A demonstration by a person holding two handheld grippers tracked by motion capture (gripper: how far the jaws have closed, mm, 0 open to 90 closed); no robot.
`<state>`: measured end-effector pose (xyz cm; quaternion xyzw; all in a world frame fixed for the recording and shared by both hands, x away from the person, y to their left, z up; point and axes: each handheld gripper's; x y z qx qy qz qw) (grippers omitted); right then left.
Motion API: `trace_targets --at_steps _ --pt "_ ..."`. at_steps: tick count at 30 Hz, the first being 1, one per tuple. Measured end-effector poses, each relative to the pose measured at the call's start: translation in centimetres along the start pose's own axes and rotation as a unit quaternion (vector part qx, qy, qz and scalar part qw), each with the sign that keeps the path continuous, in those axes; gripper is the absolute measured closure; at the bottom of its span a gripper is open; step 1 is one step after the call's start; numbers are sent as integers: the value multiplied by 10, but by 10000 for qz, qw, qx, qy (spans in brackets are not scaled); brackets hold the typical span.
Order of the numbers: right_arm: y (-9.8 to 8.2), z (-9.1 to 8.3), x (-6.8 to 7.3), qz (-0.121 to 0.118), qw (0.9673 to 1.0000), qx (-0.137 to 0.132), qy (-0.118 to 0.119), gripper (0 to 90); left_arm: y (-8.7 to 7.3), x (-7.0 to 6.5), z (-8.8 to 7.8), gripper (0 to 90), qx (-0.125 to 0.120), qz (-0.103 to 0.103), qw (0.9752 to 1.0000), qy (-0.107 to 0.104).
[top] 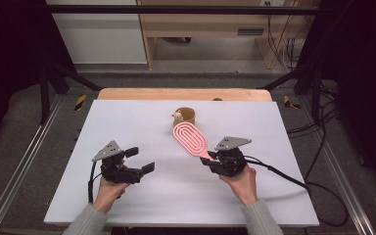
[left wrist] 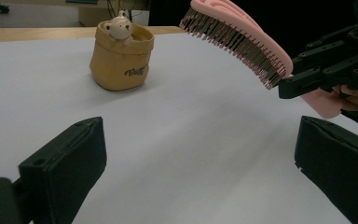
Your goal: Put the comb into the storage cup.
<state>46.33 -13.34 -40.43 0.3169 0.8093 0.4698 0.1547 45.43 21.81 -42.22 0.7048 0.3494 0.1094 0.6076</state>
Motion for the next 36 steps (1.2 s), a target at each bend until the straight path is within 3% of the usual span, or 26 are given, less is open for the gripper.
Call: trace_targets --at_steps 9,18,36 --pt "1 1 3 -40 10000 8 10 687 7 -8 15 21 -28 -41 9999 -133" --pt "2 0 6 -92 9999 -39 28 687 13 -12 27 21 -124 -247 9993 -266" --pt "4 -1 9 -149 9998 -144 13 687 20 -19 42 12 -266 -397 9980 -415"
Point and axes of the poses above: each handheld gripper's, and its own axes: z roughly forward along the jaws, y roughly out of its top, x roughly to its left, and after that the axes turned 5 degrees about -x, right-handed
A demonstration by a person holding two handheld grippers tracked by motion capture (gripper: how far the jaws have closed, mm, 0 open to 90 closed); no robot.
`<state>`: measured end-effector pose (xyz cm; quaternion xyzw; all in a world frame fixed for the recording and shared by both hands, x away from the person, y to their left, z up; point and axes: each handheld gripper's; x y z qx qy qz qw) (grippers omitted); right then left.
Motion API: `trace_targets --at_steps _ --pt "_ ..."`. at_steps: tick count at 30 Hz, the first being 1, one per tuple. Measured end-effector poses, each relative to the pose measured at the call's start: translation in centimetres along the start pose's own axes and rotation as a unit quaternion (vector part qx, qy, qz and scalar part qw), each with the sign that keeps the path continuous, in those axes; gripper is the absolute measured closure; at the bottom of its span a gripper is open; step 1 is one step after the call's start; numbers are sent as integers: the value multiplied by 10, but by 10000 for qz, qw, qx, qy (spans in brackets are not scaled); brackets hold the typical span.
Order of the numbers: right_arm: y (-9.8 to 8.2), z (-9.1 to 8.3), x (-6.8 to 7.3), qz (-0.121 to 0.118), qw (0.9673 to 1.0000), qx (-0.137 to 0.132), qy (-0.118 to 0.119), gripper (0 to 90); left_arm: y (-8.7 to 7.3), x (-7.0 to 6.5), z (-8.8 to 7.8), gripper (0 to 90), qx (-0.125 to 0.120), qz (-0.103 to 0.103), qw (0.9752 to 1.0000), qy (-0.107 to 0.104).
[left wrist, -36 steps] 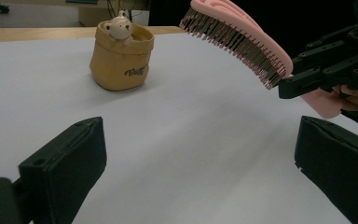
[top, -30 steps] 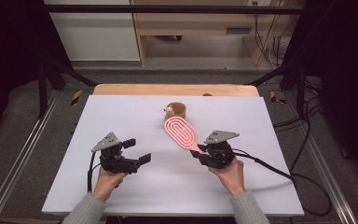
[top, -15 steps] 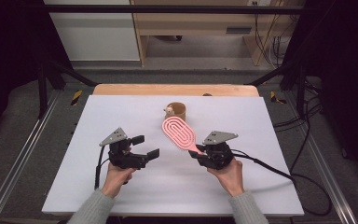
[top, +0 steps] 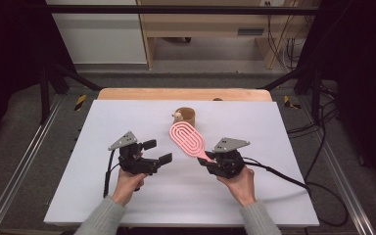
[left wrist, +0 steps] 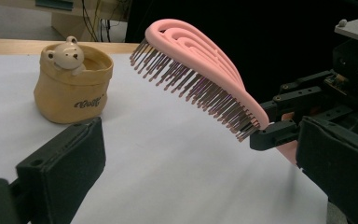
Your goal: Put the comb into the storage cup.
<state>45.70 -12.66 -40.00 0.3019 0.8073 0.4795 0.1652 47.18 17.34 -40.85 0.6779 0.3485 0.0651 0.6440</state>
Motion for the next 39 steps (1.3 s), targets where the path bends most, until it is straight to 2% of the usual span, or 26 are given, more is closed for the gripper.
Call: trace_targets --at_steps 23,39 --pt "1 -2 2 -19 9999 -115 0 688 2 -11 24 0 -379 -153 9990 161" --pt "2 -2 2 -27 9999 -115 10 688 0 -17 41 16 -601 -388 9969 333"
Point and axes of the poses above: each handheld gripper's, and its own axes: z roughly forward along the jaws, y roughly out of its top, x roughly to its left, and after that the axes turned 5 degrees about -x, right-handed
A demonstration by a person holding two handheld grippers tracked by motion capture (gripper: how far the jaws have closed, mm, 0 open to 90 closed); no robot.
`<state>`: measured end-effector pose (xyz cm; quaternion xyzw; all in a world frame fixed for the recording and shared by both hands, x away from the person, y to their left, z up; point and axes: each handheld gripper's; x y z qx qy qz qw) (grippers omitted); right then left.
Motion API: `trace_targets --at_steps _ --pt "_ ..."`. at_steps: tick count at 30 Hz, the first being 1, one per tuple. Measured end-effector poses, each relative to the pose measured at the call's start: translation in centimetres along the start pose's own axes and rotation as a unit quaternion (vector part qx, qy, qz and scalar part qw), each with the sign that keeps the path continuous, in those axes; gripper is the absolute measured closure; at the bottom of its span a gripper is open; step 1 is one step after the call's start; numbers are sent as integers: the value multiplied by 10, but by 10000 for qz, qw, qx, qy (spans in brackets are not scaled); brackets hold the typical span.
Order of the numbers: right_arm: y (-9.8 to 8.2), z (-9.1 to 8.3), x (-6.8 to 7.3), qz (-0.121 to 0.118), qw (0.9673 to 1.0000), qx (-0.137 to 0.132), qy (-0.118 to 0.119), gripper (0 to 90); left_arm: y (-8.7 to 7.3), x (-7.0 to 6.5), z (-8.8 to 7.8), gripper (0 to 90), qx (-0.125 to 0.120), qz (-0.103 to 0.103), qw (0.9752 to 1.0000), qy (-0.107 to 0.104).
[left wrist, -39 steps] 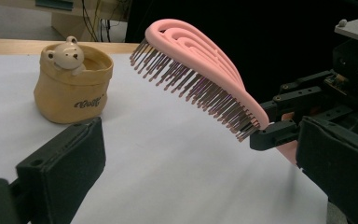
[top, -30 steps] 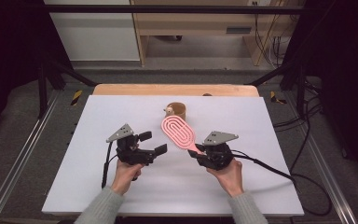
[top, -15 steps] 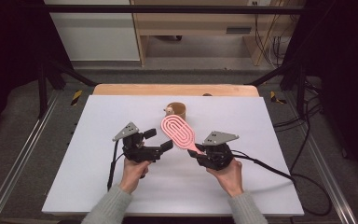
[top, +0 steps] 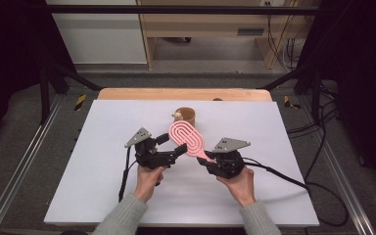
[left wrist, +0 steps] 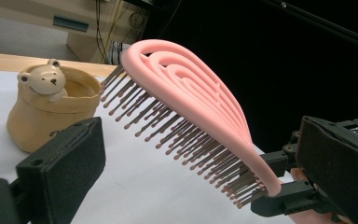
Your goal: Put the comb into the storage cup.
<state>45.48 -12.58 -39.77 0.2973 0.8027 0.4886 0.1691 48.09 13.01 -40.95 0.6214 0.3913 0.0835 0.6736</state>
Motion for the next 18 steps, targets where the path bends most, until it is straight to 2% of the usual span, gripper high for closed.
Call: trace_targets --at_steps 10,18 --pt "0 -1 0 -22 10000 -47 2 688 -4 -2 8 68 -9 -196 9998 -13" --pt "0 0 1 -35 10000 -74 3 688 -7 -5 11 159 -24 -320 9995 -31"
Point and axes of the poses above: each handheld gripper's, and its own axes: z roughly forward along the jaws, y roughly out of its top, x roughly to its left, and after that the axes turned 5 degrees about -x, right-handed
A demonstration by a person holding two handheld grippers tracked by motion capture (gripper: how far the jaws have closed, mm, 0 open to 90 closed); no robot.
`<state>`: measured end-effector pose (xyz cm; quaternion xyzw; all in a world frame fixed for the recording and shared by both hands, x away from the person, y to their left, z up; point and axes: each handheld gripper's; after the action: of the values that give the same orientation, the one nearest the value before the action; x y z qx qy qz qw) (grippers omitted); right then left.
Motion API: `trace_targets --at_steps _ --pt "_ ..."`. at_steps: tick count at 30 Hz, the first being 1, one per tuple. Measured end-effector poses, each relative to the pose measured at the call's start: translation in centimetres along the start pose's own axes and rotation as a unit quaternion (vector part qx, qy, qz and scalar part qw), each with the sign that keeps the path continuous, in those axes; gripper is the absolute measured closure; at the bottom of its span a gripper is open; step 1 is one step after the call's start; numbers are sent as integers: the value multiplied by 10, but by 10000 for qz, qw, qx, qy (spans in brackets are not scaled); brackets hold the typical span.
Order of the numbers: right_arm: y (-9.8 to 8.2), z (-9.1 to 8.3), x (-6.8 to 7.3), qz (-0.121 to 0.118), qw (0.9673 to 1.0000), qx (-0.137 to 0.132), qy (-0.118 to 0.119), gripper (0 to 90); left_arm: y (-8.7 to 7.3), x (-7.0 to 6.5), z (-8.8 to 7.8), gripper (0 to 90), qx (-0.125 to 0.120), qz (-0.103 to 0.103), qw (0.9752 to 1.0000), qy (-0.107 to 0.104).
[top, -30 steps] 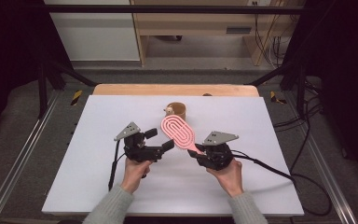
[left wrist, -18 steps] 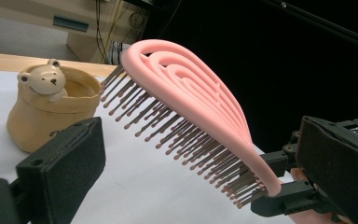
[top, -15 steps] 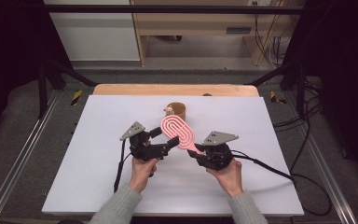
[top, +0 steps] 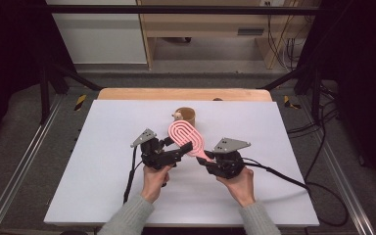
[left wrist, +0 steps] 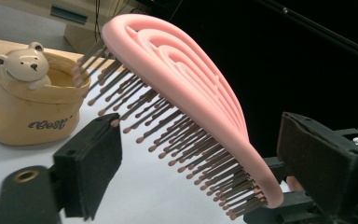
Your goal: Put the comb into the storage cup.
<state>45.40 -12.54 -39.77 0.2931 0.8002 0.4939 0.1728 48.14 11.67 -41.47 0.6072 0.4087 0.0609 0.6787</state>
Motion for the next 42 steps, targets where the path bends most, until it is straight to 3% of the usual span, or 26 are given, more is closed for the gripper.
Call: trace_targets --at_steps 14,33,42 --pt "0 1 1 11 10000 -33 37 688 -2 -3 1 385 -89 -168 9998 55" --pt "-1 2 1 0 10000 -47 8 689 -2 -8 1 475 -237 -360 9990 88" --pt "-2 3 2 1 10000 -64 -13 692 -3 -11 0 537 -337 -402 9986 -2"
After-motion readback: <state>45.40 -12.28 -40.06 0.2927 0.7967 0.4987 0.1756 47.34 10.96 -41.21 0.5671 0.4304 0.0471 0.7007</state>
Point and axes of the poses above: each handheld gripper's, and its own axes: z roughly forward along the jaws, y roughly out of its top, x roughly to its left, and after that the axes turned 5 degrees about -x, right-handed
